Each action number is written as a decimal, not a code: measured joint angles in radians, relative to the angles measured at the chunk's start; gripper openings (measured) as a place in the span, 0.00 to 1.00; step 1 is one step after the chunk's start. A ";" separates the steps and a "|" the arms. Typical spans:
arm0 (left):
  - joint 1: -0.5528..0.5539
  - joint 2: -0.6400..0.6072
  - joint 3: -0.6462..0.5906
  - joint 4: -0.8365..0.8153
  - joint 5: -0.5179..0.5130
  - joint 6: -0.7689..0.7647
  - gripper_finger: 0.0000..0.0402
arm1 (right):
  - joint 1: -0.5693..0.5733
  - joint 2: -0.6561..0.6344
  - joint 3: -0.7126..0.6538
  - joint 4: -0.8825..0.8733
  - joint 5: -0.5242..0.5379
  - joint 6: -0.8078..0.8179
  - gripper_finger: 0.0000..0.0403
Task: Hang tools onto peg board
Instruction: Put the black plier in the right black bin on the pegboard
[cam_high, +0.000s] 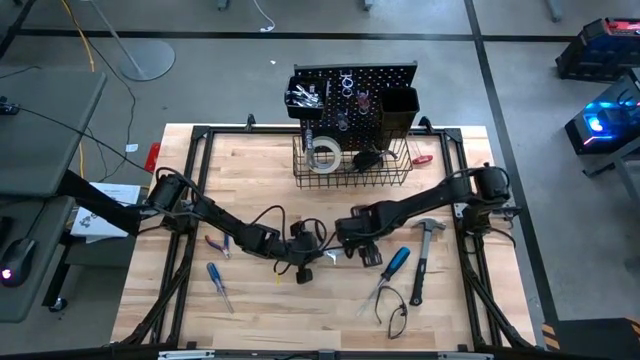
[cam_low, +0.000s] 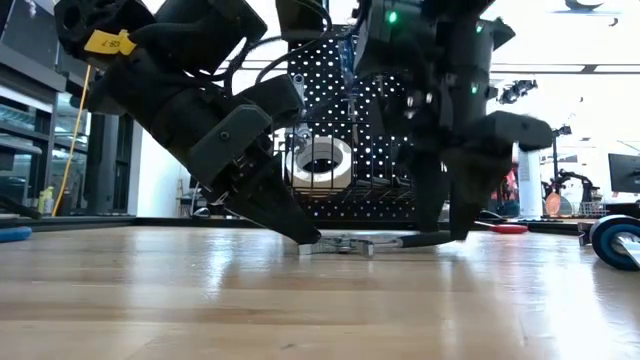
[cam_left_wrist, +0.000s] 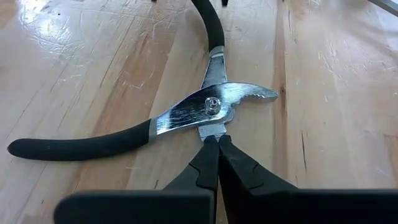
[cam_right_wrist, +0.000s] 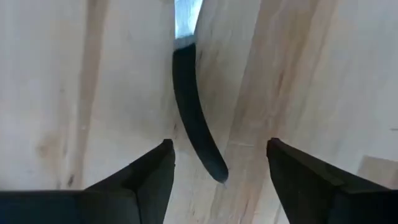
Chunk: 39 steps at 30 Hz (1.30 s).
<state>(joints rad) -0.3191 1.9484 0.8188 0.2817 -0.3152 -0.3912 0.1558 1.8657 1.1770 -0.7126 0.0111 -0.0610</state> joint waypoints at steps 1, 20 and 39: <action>0.000 0.000 0.000 0.000 -0.001 0.000 0.00 | 0.000 0.014 0.000 0.001 -0.001 -0.005 0.60; 0.010 -0.081 -0.007 -0.061 -0.039 0.075 0.00 | 0.080 0.084 0.023 -0.051 0.041 0.013 0.05; 0.050 -1.094 -0.006 -0.608 -0.251 0.266 0.00 | 0.053 -0.181 0.413 -0.089 -0.253 0.259 0.04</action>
<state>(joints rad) -0.2695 0.8548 0.8124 -0.3260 -0.5665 -0.1257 0.2092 1.6846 1.5896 -0.8020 -0.2420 0.1978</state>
